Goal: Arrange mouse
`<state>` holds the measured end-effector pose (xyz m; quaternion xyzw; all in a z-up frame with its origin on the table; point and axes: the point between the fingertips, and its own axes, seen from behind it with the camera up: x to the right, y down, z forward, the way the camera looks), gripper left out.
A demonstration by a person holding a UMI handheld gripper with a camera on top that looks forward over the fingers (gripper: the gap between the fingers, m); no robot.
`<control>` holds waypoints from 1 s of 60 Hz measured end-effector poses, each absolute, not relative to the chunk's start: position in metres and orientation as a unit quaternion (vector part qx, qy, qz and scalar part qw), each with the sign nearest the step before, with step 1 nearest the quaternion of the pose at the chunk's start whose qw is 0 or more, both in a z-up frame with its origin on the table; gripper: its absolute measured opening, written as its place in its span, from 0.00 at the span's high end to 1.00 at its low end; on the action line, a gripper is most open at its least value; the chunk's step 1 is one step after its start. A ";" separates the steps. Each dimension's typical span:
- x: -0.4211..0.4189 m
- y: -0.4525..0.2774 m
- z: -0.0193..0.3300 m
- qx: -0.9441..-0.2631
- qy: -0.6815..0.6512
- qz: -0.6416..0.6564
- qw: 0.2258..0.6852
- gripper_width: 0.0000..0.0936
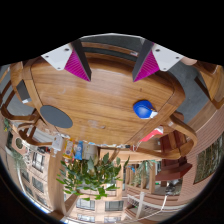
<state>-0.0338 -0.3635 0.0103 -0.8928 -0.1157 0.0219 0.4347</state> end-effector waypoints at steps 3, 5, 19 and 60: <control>-0.059 -0.351 0.006 -0.890 -0.126 0.033 0.437 0.08; -0.074 -0.342 0.004 -0.887 -0.132 0.038 0.442 0.09; -0.154 -0.279 0.000 -0.872 -0.163 0.056 0.457 0.08; -0.188 -0.205 -0.009 -0.879 -0.150 0.060 0.448 0.60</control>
